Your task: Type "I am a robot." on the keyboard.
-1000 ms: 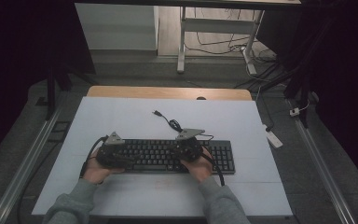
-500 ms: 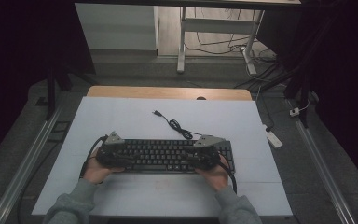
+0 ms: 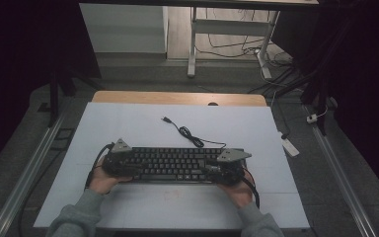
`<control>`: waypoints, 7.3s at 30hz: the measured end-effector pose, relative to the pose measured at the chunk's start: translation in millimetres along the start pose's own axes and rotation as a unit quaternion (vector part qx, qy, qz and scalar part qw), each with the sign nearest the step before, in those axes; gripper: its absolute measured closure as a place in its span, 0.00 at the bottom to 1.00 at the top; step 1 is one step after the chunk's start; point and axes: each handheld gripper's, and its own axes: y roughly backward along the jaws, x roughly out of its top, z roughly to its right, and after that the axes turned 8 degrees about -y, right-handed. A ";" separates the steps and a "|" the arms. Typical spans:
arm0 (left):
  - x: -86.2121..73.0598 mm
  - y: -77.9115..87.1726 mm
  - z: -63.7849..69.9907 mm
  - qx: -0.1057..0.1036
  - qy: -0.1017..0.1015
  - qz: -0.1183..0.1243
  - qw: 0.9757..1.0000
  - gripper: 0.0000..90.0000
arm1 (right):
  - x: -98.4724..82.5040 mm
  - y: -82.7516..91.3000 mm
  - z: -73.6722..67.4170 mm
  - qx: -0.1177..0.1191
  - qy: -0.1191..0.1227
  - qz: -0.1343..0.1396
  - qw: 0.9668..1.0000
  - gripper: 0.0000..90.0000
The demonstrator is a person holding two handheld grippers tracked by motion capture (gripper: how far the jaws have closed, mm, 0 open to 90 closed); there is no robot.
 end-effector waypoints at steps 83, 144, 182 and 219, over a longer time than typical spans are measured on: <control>18.3 -27.4 3.7 -0.030 -0.010 0.016 0.999 0.67 | -5.4 0.8 2.6 -0.006 -0.003 -0.008 1.000 0.64; -20.3 17.4 0.5 -0.010 -0.002 0.003 1.000 0.29 | 17.8 -16.5 -15.3 0.039 0.025 -0.022 0.999 0.89; -20.0 19.0 -1.2 -0.008 0.000 0.008 1.000 0.29 | 22.7 -72.3 -35.5 0.055 0.036 -0.083 0.994 0.99; -19.6 17.3 -2.8 -0.018 0.000 0.009 1.000 0.29 | 7.7 -9.5 0.7 -0.012 0.020 -0.006 1.000 0.57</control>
